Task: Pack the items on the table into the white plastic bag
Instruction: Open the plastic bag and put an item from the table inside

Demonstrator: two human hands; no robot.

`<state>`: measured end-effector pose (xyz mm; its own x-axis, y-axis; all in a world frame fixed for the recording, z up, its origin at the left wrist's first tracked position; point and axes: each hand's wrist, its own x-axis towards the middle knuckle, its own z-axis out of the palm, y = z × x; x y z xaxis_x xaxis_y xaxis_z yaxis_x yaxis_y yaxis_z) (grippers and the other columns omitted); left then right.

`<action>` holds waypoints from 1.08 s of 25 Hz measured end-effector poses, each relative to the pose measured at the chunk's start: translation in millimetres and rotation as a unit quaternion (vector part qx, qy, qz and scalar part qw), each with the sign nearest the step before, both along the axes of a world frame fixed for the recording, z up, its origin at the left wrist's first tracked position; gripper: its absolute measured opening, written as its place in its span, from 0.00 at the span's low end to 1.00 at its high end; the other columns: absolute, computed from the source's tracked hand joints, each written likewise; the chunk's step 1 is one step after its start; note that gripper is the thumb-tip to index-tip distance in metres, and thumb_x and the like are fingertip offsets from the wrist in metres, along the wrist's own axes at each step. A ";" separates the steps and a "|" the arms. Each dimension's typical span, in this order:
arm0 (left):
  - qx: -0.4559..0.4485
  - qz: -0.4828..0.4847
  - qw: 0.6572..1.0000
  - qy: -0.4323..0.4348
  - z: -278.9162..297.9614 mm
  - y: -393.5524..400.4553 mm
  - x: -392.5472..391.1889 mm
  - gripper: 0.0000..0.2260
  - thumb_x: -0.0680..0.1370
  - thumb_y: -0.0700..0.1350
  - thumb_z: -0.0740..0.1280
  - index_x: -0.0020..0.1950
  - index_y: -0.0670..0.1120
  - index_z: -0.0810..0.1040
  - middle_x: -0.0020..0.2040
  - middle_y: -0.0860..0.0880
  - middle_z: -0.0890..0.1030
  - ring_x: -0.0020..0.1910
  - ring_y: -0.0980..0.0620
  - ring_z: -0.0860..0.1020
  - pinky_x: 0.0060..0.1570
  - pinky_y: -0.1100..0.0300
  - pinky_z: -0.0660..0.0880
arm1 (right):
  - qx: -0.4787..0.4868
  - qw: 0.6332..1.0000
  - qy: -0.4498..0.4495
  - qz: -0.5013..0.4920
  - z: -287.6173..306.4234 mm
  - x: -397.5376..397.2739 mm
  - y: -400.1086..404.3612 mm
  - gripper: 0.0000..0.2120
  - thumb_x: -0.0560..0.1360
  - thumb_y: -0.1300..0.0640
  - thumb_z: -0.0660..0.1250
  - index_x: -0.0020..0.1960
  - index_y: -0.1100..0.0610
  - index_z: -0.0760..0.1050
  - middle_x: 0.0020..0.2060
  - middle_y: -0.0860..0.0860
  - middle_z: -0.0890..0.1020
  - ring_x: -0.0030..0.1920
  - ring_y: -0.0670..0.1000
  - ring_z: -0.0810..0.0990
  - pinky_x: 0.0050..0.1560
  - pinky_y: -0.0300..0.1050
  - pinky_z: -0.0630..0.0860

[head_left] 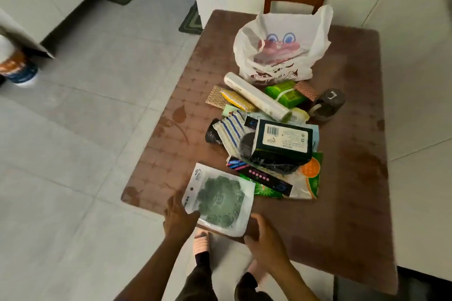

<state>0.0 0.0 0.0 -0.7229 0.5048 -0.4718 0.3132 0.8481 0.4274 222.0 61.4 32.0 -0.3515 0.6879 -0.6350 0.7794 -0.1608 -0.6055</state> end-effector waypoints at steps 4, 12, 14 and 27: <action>0.040 0.137 0.980 -0.137 -11.5 24.5 -5.2 0.33 0.63 0.44 0.80 0.61 0.48 0.66 0.55 0.45 0.76 0.53 0.41 0.78 0.54 0.46 0.78 | -0.159 0.970 0.054 -0.177 -13.3 -5.3 34.6 0.39 0.68 0.56 0.74 0.73 0.50 0.58 0.57 0.50 0.74 0.56 0.53 0.76 0.53 0.47 0.73; 0.070 0.115 0.964 -0.231 30.4 50.5 28.6 0.18 0.70 0.45 0.74 0.58 0.40 0.81 0.51 0.43 0.84 0.47 0.44 0.84 0.50 0.48 0.82 | -0.222 0.958 0.103 -0.147 -7.1 -2.3 46.0 0.27 0.68 0.64 0.73 0.63 0.54 0.70 0.54 0.57 0.80 0.50 0.50 0.79 0.45 0.42 0.75; 0.143 0.050 0.959 -0.239 69.0 54.6 22.5 0.19 0.69 0.47 0.76 0.58 0.43 0.80 0.53 0.45 0.85 0.47 0.45 0.85 0.48 0.48 0.83 | -0.062 0.986 0.097 -0.124 9.6 -6.8 45.4 0.19 0.70 0.63 0.71 0.59 0.53 0.74 0.54 0.55 0.81 0.48 0.47 0.78 0.48 0.40 0.75; 0.352 -0.194 0.839 -0.367 249.9 274.5 -61.3 0.11 0.74 0.35 0.71 0.57 0.41 0.79 0.51 0.45 0.87 0.46 0.46 0.86 0.39 0.58 0.82 | 0.090 0.935 0.325 -0.111 178.7 -71.6 266.3 0.12 0.72 0.68 0.70 0.46 0.52 0.82 0.41 0.49 0.87 0.43 0.50 0.85 0.40 0.40 0.81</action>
